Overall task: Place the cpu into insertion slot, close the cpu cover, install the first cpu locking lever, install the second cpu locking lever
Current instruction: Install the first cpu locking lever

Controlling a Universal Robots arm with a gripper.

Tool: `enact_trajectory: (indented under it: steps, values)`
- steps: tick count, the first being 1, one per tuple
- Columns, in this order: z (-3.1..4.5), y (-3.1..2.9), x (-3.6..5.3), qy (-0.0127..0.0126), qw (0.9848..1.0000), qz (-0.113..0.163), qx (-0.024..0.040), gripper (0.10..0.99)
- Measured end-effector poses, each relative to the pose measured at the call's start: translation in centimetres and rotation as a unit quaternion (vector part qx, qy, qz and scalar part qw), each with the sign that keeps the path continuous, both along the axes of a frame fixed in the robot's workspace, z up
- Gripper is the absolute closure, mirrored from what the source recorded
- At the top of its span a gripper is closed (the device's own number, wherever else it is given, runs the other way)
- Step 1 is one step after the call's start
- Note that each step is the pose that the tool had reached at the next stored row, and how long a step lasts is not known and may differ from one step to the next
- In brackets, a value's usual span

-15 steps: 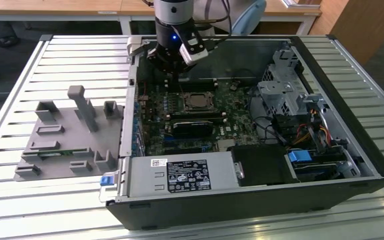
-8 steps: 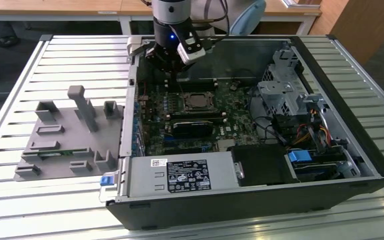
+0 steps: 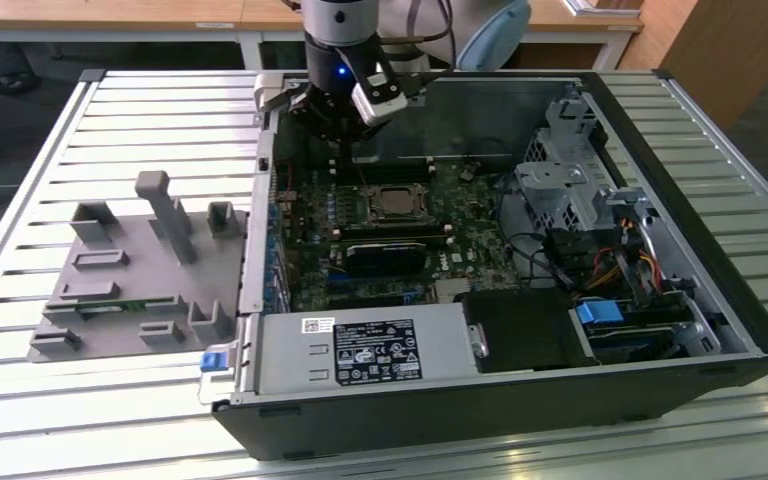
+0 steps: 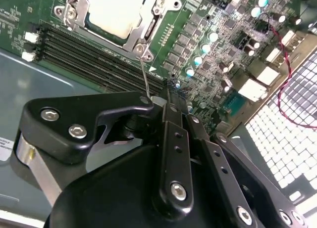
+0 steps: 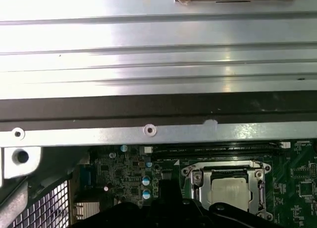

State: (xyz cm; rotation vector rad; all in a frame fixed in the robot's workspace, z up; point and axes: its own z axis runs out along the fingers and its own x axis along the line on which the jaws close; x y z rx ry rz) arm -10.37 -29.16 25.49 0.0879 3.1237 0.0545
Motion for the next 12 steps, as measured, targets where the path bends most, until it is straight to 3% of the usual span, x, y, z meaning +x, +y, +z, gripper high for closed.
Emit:
enact_trajectory:
  steps: [7,12]
  values:
    - [-0.09,0.17,0.18,0.0,1.0,0.0,0.0,0.98]
    - [-0.13,0.25,0.95,0.0,1.0,0.0,0.0,0.98]
